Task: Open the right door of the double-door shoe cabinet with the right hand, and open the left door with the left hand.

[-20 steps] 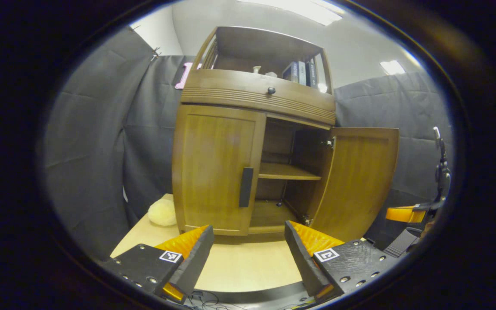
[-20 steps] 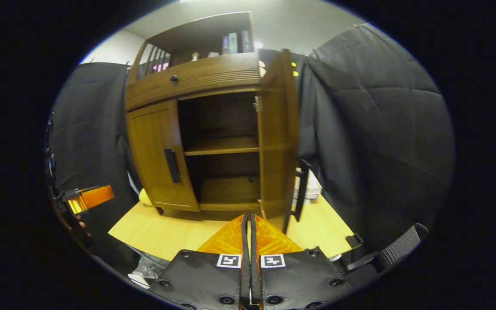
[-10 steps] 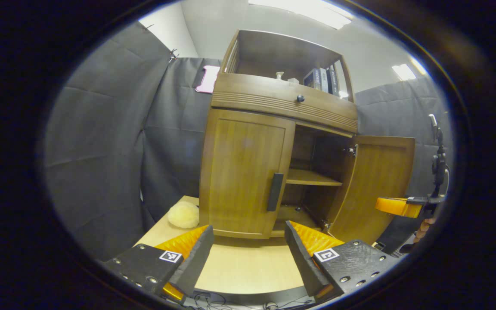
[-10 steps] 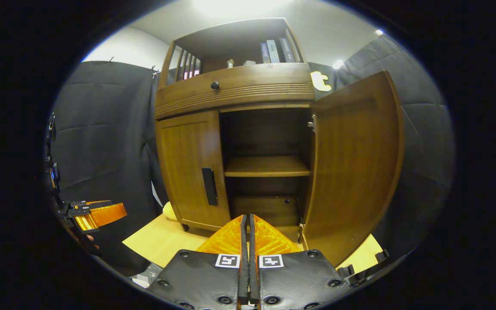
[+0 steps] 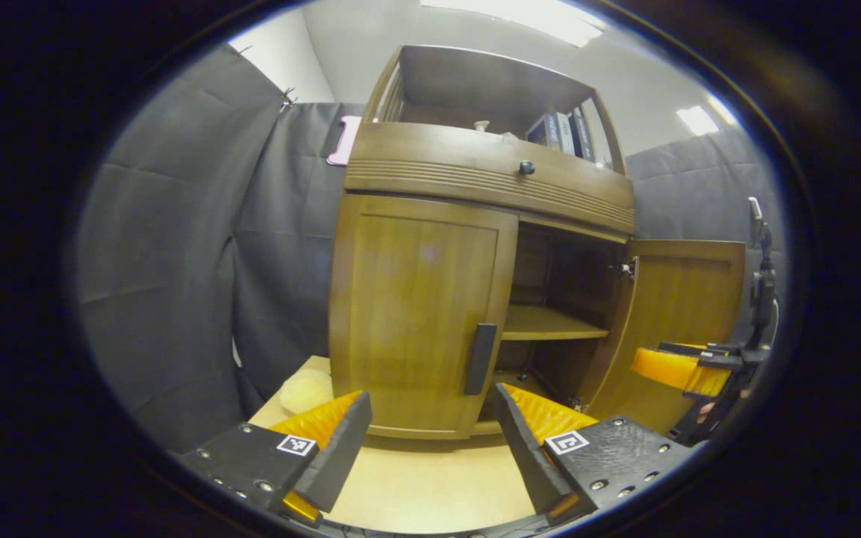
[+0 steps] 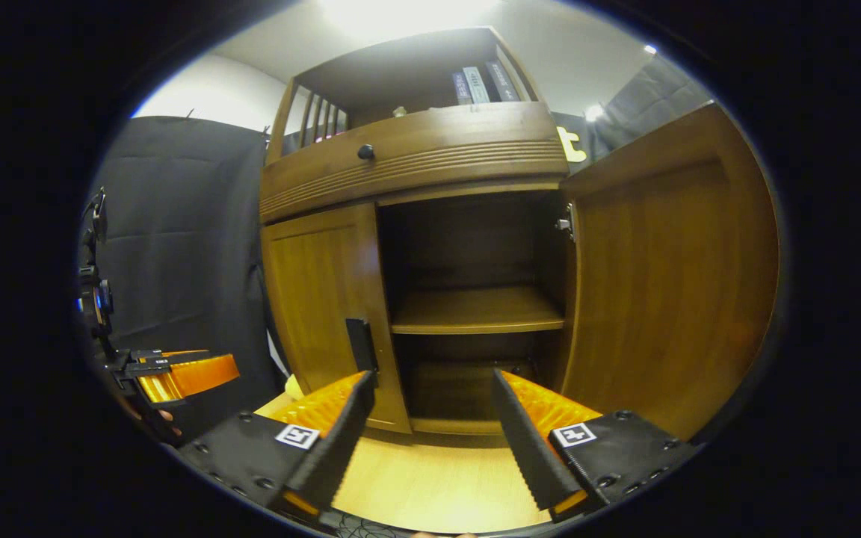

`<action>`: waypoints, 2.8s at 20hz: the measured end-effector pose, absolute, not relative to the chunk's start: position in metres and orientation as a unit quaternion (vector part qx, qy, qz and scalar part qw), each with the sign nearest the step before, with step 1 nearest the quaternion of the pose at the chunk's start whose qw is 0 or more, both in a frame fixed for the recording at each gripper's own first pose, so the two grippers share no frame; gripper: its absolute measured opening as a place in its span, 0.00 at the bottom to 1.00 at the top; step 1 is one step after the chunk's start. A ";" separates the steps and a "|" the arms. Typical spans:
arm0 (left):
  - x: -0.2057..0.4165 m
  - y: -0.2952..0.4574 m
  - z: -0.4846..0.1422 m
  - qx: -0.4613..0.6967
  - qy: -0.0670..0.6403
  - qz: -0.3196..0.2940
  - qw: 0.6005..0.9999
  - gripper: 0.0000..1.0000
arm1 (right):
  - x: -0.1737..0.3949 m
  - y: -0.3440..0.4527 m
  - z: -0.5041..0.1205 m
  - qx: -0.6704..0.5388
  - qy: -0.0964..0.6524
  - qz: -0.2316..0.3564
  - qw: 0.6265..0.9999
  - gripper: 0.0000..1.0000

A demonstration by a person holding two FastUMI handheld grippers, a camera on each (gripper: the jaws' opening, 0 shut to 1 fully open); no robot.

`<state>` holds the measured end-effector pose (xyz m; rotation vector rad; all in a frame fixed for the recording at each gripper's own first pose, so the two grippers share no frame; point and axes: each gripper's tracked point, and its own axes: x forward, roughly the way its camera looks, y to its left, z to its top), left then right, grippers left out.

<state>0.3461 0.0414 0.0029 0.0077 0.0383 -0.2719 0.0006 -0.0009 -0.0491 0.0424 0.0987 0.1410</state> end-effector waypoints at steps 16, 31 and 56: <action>0.470 -0.050 -0.018 0.064 0.025 -0.149 0.986 0.95 | 0.042 -0.031 -0.082 0.005 0.073 0.024 0.997 0.93; 0.534 -0.095 -0.062 0.061 0.059 -0.168 0.982 0.61 | 0.065 -0.036 -0.084 -0.031 0.070 0.045 0.996 0.93; 0.518 -0.078 -0.068 0.046 0.071 -0.131 0.988 0.12 | 0.054 -0.035 -0.093 -0.020 0.082 0.056 0.995 0.93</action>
